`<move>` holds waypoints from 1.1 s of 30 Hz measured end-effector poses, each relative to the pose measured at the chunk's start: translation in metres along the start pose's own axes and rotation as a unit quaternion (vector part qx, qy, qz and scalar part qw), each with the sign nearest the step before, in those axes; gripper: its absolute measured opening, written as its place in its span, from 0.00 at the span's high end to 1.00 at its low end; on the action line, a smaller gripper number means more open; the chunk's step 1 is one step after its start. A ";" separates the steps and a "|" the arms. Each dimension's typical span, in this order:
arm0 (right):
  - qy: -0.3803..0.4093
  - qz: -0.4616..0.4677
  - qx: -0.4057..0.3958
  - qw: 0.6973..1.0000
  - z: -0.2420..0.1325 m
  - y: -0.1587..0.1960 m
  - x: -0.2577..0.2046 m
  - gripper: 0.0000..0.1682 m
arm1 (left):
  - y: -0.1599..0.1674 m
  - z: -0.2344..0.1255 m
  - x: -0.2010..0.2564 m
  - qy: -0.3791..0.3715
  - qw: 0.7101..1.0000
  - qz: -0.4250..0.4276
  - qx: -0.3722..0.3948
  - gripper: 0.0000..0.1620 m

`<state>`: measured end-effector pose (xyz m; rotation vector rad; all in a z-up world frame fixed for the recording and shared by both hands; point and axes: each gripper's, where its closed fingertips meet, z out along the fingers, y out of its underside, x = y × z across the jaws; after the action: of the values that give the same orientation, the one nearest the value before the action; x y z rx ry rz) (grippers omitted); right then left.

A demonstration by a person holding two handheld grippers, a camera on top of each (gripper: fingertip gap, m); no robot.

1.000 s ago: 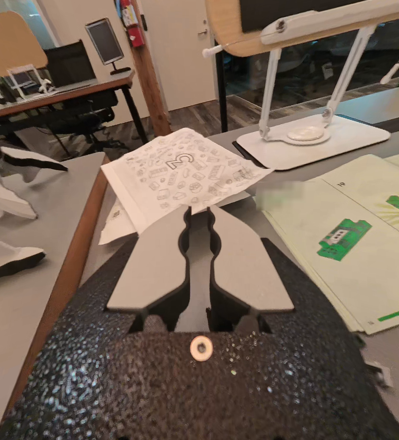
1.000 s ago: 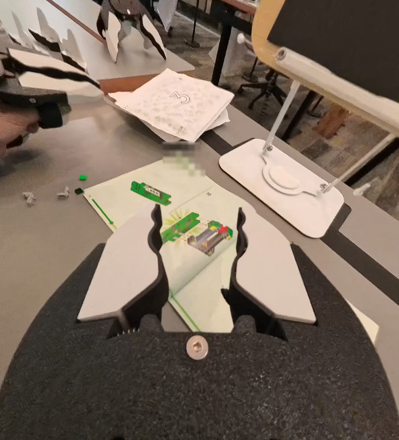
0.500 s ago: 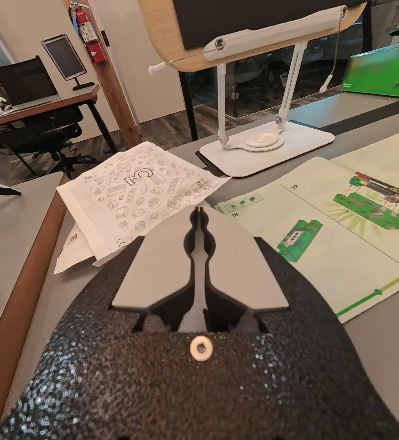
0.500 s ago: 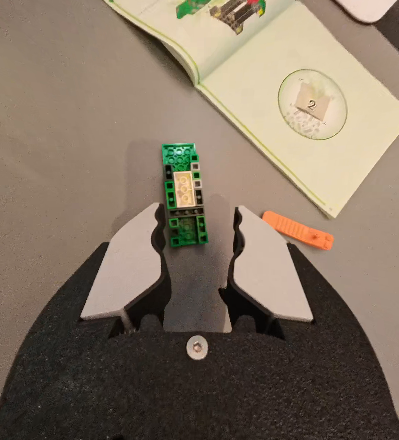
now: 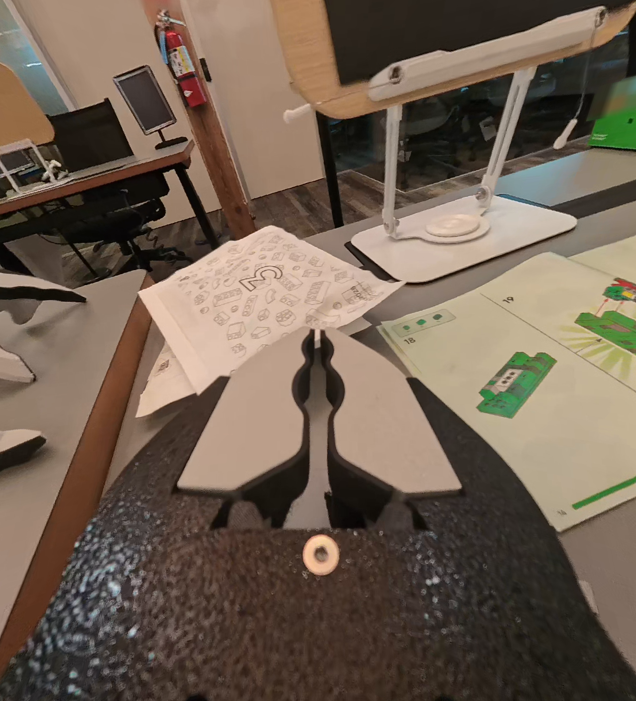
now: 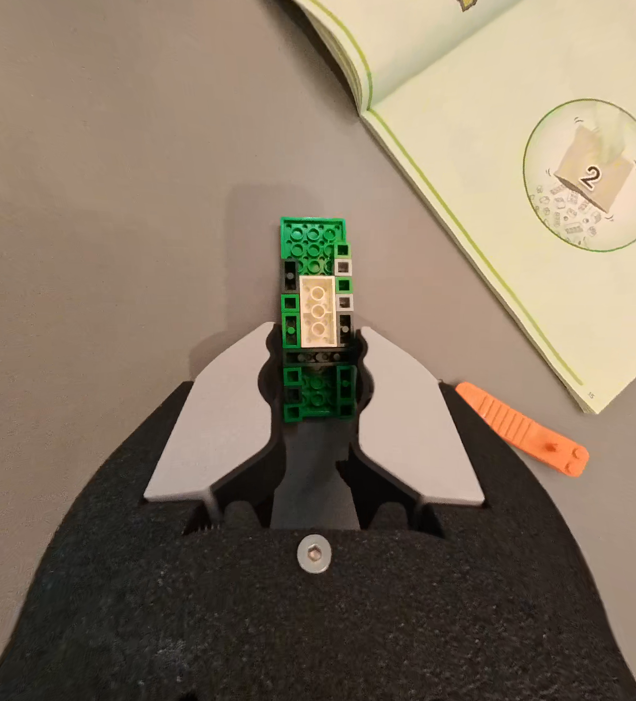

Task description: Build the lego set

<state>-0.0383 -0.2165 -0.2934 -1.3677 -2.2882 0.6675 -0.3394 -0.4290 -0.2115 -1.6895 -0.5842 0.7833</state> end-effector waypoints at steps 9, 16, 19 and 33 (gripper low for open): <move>-0.085 -0.100 0.013 0.991 0.029 -0.041 -0.016 0.79 | -0.001 -0.006 -0.020 -0.021 0.999 -0.029 0.011 0.98; -0.138 -0.204 0.046 0.968 0.054 -0.086 -0.045 0.79 | 0.000 -0.008 -0.023 -0.018 0.998 -0.056 0.015 0.99; -0.168 -0.228 0.049 0.958 0.061 -0.093 -0.057 0.77 | 0.001 -0.006 -0.020 -0.012 0.998 -0.053 0.010 0.99; -0.041 -0.204 0.171 0.963 0.114 -0.257 0.033 1.00 | 0.001 -0.002 -0.011 -0.002 0.999 -0.032 0.000 0.99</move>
<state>-0.2968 -0.3150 -0.2343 -0.6959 -2.2802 0.9343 -0.3451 -0.4388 -0.2096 -1.6617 -0.6382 0.7404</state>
